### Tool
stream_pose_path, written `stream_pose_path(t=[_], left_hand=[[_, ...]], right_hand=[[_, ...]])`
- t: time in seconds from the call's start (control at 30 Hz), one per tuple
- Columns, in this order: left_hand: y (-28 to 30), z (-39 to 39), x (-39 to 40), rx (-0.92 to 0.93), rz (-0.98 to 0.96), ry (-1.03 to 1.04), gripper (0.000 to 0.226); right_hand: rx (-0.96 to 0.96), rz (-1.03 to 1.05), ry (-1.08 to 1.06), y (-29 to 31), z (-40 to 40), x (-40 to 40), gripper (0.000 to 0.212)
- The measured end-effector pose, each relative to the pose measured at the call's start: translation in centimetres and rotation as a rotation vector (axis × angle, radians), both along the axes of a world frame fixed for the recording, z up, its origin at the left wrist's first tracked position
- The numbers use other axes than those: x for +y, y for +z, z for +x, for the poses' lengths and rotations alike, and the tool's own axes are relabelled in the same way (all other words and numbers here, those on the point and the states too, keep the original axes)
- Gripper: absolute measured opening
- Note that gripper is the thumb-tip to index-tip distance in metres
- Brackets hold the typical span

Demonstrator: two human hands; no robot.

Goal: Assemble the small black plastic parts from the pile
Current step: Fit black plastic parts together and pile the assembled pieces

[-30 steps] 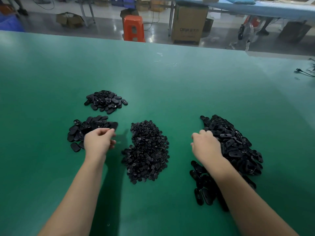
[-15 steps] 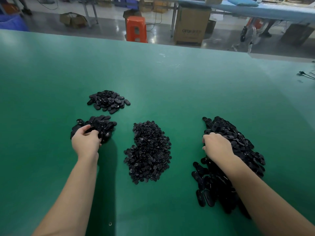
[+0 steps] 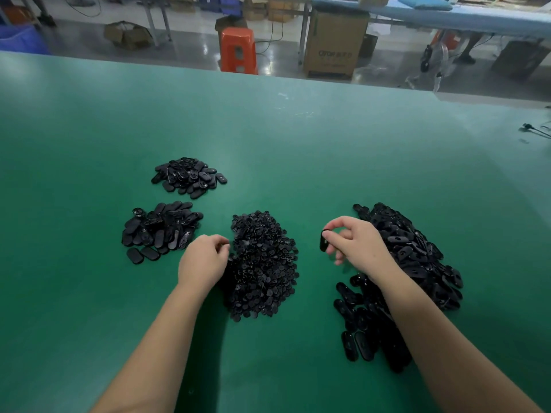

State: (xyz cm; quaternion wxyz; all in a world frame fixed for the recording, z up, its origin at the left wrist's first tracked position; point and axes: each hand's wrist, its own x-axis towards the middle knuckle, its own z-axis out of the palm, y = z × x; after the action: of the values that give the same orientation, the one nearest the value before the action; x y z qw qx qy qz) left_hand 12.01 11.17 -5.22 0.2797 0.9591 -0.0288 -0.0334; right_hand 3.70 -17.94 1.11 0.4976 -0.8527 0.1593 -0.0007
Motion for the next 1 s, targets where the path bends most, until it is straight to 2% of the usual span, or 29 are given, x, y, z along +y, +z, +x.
stream_pose_path(t=[0.1, 0.2, 0.33, 0.8, 0.9, 1.0], left_hand=[[-0.1, -0.1, 0.2, 0.011, 0.052, -0.011, 0.019], [0.1, -0.3, 0.8, 0.017, 0.026, -0.017, 0.015], [0.3, -0.6, 1.1, 0.017, 0.017, -0.070, 0.007], [0.5, -0.4, 0.6, 0.071, 0.040, -0.109, 0.013], [0.5, -0.5, 0.6, 0.071, -0.061, -0.107, 0.016], [1.0, -0.7, 0.5, 0.099, -0.275, -0.055, 0.017]], right_hand=[[-0.037, 0.326, -0.014, -0.2, -0.4, 0.8, 0.010], [-0.055, 0.425, -0.008, -0.7, -0.8, 1.2, 0.011], [-0.062, 0.435, -0.024, -1.3, -0.8, 1.6, 0.006], [-0.046, 0.437, -0.068, -2.1, -1.0, 3.0, 0.023], [-0.050, 0.456, -0.099, -2.3, -1.1, 3.1, 0.025], [-0.042, 0.442, -0.118, -2.5, -1.2, 3.2, 0.020]])
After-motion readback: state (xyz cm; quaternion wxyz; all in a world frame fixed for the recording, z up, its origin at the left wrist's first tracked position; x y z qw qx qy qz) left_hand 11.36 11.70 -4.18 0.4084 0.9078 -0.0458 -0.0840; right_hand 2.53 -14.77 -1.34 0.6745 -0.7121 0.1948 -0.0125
